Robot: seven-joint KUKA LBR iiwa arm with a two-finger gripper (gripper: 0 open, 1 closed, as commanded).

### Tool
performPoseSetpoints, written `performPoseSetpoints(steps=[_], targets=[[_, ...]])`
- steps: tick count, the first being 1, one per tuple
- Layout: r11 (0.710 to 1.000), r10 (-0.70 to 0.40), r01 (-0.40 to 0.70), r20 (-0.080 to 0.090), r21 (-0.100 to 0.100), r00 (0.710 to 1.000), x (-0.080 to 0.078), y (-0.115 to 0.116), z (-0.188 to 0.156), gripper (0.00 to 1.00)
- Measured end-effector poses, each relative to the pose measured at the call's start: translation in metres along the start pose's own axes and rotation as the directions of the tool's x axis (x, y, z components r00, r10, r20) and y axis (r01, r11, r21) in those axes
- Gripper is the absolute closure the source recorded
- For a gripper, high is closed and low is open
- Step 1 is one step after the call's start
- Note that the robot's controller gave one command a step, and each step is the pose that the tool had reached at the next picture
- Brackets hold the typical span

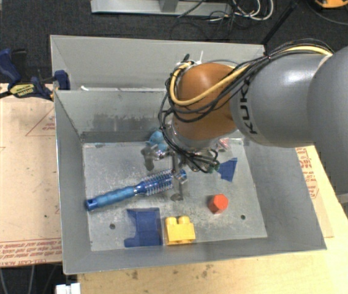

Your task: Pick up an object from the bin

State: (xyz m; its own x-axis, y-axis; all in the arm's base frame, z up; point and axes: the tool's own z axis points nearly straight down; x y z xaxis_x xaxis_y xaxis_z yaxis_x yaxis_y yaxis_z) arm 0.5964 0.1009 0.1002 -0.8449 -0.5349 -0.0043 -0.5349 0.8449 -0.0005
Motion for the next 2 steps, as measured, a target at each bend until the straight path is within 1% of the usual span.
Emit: performPoseSetpoints(steps=[1,2], targets=[[1.0,0.011,-0.011,-0.005,-0.003,1.0,0.0098,0.0004,0.032,0.0],[1.0,0.014,-0.014,-0.003,-0.005,1.0,0.0091,0.0005,0.0315,0.0]])
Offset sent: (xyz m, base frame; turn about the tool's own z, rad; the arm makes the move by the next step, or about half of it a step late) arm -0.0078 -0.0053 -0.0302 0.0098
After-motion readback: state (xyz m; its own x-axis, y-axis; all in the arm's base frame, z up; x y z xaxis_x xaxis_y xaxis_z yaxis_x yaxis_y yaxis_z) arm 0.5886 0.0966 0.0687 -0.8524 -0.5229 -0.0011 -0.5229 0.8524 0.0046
